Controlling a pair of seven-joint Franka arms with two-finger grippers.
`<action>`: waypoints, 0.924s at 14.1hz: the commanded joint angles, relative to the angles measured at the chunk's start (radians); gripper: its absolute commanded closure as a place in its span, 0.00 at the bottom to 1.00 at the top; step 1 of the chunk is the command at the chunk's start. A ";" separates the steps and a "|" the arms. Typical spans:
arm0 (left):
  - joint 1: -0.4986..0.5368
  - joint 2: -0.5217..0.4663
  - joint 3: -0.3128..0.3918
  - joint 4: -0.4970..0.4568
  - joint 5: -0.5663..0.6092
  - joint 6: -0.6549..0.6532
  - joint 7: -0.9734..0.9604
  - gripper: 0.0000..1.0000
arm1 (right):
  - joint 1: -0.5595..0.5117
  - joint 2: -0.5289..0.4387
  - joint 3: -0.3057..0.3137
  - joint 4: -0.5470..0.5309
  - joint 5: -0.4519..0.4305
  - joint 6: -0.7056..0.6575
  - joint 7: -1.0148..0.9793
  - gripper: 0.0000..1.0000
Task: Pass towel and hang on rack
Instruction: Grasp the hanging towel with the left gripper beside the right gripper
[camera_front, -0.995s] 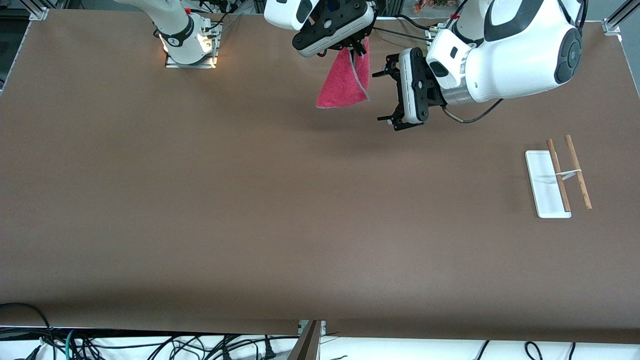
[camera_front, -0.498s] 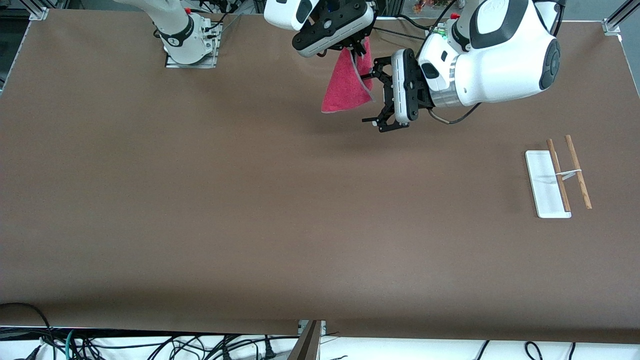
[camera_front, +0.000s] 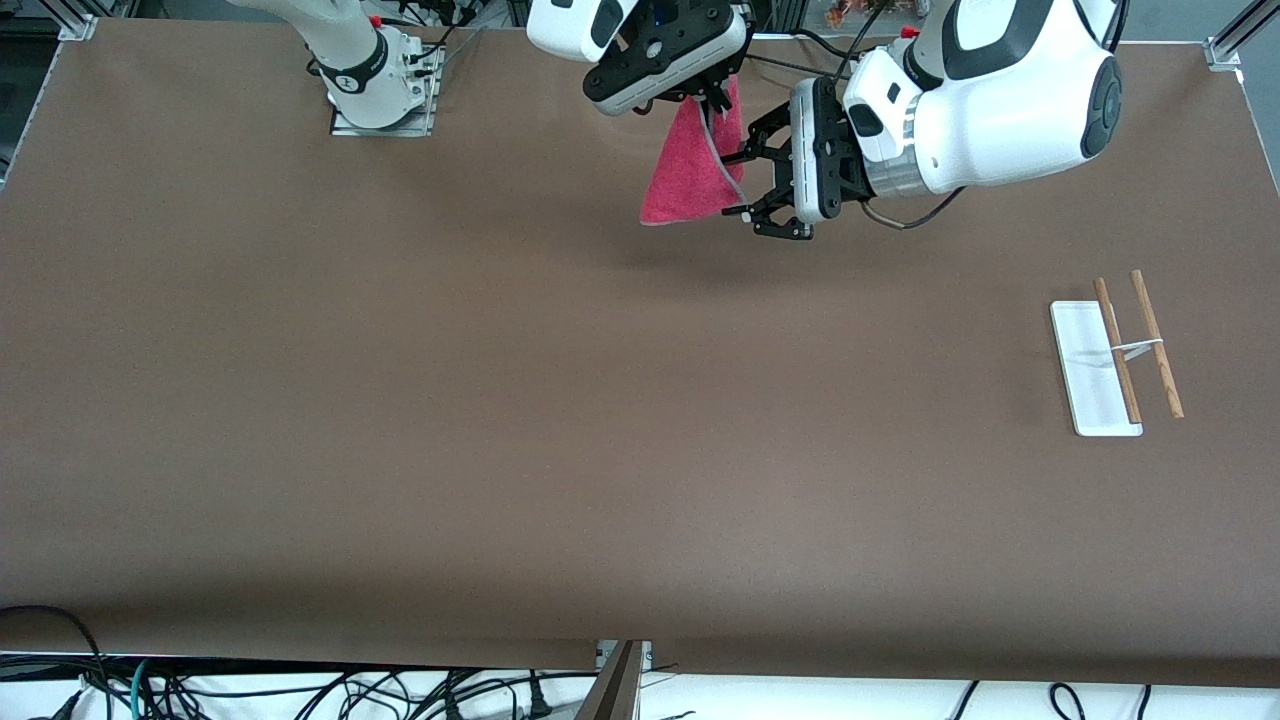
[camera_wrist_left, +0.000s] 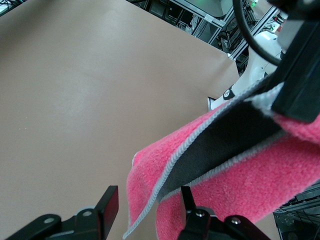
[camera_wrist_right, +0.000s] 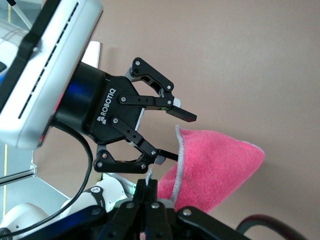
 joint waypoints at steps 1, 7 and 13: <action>0.010 -0.027 -0.008 -0.029 -0.037 0.017 0.034 0.53 | 0.001 0.005 -0.005 0.014 0.019 0.003 0.010 1.00; 0.005 -0.024 -0.008 -0.032 -0.037 0.019 0.034 1.00 | 0.003 0.005 -0.008 0.014 0.019 0.003 0.010 1.00; 0.005 -0.024 -0.008 -0.032 -0.037 0.022 0.034 1.00 | 0.001 0.006 -0.011 0.012 0.019 0.023 0.007 0.68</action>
